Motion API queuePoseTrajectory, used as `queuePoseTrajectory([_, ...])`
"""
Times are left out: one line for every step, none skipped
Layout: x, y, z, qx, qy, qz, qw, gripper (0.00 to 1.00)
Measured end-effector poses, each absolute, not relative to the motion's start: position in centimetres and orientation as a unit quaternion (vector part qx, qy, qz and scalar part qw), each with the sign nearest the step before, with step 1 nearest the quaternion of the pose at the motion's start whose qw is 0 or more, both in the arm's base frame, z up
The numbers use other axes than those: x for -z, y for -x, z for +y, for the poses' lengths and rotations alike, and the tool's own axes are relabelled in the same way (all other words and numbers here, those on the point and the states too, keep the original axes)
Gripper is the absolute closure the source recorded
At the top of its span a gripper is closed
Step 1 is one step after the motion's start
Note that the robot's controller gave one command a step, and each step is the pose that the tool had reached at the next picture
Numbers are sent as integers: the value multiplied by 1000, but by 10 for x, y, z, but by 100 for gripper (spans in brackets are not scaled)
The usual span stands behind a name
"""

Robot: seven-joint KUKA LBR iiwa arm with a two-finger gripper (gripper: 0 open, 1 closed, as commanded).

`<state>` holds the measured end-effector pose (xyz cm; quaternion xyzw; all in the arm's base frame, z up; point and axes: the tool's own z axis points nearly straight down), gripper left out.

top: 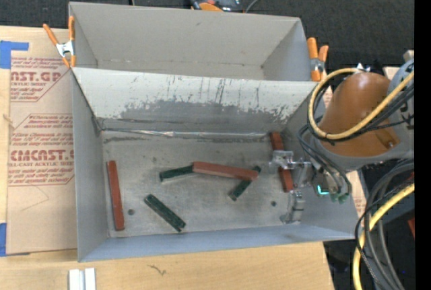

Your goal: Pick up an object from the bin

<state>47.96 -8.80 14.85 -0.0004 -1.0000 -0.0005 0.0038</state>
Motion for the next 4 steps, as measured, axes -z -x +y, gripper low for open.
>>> queuePoseTrajectory([-81,-529,-56,1,-180,-984,-1,0])
queuePoseTrajectory([-83,-530,-57,0,-179,-984,-1,100])
queuePoseTrajectory([-200,-548,25,0,-260,-966,-5,100])
queuePoseTrajectory([-277,-567,8,-1,-399,-917,-4,100])
